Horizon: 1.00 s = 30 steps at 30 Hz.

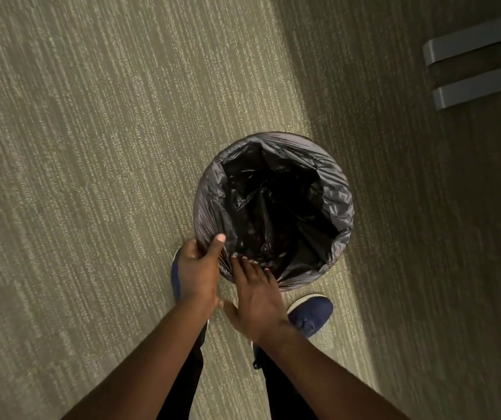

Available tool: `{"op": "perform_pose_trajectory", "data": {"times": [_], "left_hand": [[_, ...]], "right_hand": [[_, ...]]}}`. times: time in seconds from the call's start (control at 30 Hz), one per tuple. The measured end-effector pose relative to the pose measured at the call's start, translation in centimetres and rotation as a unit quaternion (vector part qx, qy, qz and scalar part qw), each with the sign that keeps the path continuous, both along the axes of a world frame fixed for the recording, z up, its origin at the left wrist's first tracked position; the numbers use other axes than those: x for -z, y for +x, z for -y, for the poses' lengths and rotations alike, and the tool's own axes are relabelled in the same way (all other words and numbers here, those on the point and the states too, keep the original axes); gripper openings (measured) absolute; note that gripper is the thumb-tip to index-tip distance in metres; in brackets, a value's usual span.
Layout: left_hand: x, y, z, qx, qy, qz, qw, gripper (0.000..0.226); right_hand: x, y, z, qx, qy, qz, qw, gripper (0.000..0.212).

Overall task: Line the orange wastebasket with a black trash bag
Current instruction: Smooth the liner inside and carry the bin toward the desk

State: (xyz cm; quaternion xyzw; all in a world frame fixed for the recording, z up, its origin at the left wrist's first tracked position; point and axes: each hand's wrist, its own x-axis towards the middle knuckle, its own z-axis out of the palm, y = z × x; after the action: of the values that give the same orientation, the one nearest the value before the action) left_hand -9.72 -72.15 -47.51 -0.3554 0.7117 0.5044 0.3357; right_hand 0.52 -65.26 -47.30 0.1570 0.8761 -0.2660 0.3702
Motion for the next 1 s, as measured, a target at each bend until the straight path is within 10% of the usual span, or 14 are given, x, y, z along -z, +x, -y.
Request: {"op": "perform_pose_trajectory", "data": {"times": [0.33, 0.57, 0.73, 1.0], "left_hand": [[1.2, -1.4, 1.0, -0.039, 0.029, -0.046, 0.998, 0.028], [1.4, -4.8, -0.9, 0.064, 0.030, -0.102, 0.992, 0.020], [1.9, -7.4, -1.2, 0.046, 0.061, -0.110, 0.991, 0.006], [2.3, -8.7, -0.7, 0.031, 0.130, -0.078, 0.988, 0.012]], "right_hand": [[0.4, -5.7, -2.6, 0.225, -0.216, 0.008, 0.950, 0.042], [1.6, -8.0, -3.2, 0.226, -0.261, 0.009, 0.938, 0.054], [3.4, -9.8, -5.9, 0.439, -0.270, -0.028, 0.857, 0.009], [12.2, -9.0, -14.7, 0.666, -0.220, 0.123, 0.702, 0.036]]}}
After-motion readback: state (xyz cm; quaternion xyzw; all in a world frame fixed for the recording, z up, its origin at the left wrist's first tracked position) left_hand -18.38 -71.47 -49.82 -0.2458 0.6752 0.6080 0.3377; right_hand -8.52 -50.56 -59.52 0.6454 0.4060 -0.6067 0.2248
